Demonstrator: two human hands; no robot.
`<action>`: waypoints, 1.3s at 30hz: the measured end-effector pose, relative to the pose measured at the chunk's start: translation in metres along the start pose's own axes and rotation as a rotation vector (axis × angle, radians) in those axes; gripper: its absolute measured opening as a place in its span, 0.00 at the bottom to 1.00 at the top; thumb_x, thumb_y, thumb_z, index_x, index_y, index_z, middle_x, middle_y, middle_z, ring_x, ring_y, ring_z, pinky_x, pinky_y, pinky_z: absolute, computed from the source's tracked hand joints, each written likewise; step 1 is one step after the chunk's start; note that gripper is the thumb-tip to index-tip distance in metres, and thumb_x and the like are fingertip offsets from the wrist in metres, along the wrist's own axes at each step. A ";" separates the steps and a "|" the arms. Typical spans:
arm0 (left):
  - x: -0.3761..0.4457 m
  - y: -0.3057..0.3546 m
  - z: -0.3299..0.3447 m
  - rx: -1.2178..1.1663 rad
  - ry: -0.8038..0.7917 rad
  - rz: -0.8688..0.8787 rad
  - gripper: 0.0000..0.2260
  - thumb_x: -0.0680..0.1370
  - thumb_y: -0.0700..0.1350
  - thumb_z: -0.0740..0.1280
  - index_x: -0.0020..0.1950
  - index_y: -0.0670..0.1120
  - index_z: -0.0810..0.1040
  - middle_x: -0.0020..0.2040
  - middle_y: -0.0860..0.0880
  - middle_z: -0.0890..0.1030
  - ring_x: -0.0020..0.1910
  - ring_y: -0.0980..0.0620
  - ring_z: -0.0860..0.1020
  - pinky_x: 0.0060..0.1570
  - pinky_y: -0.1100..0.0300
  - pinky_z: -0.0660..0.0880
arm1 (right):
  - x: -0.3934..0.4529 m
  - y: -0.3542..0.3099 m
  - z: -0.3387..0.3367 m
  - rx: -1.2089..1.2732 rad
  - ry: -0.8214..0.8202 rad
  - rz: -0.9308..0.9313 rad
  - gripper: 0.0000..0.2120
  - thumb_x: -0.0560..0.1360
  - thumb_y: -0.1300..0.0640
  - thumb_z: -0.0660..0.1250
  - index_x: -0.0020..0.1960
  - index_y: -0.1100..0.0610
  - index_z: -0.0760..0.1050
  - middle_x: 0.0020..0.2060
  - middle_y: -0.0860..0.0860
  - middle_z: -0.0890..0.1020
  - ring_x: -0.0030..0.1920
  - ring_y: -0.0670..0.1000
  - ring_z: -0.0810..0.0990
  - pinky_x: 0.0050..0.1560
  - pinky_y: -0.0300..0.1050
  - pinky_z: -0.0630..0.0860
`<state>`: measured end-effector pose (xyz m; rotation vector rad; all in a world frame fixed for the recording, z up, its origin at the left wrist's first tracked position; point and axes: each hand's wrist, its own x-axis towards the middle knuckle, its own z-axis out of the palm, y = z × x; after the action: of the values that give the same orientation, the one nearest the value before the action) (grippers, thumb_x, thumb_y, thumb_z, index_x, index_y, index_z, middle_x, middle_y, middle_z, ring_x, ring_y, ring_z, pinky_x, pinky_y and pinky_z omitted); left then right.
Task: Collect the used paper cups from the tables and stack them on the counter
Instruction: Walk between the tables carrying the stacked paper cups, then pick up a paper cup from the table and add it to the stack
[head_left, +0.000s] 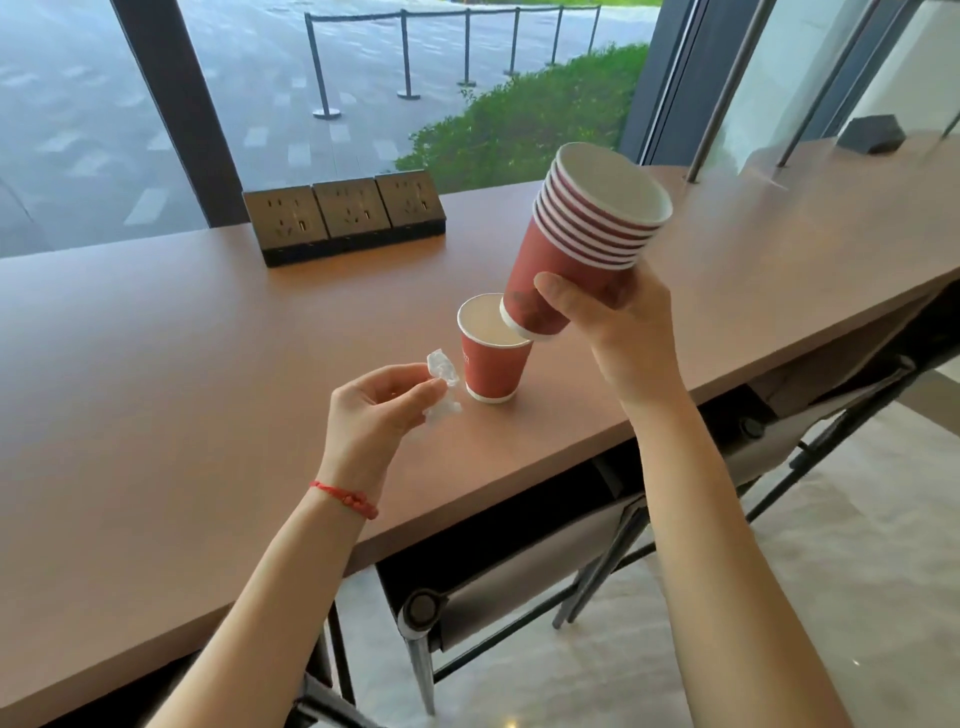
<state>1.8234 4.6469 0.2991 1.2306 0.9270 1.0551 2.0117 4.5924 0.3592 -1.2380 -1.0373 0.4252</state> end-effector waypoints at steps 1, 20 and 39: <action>0.002 0.000 0.000 0.006 -0.003 -0.001 0.06 0.70 0.37 0.73 0.39 0.49 0.83 0.29 0.56 0.82 0.27 0.62 0.74 0.30 0.71 0.72 | 0.005 0.001 0.003 -0.010 -0.016 0.009 0.20 0.66 0.62 0.76 0.56 0.58 0.74 0.46 0.47 0.83 0.47 0.43 0.83 0.45 0.33 0.76; 0.004 -0.003 -0.004 -0.030 -0.018 -0.039 0.05 0.70 0.38 0.73 0.39 0.48 0.84 0.27 0.56 0.80 0.25 0.61 0.73 0.30 0.70 0.72 | 0.002 0.060 0.033 -0.180 -0.115 0.125 0.25 0.65 0.53 0.77 0.58 0.57 0.73 0.49 0.47 0.81 0.51 0.46 0.81 0.48 0.37 0.77; -0.002 -0.002 0.001 -0.013 -0.105 -0.024 0.04 0.70 0.39 0.73 0.40 0.49 0.83 0.29 0.56 0.82 0.27 0.62 0.75 0.30 0.71 0.73 | -0.037 0.069 0.017 -0.066 0.065 0.177 0.27 0.65 0.57 0.77 0.60 0.56 0.72 0.53 0.51 0.81 0.52 0.46 0.80 0.46 0.32 0.76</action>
<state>1.8236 4.6446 0.2971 1.2492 0.8510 0.9670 1.9967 4.5959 0.2810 -1.4002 -0.8953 0.4869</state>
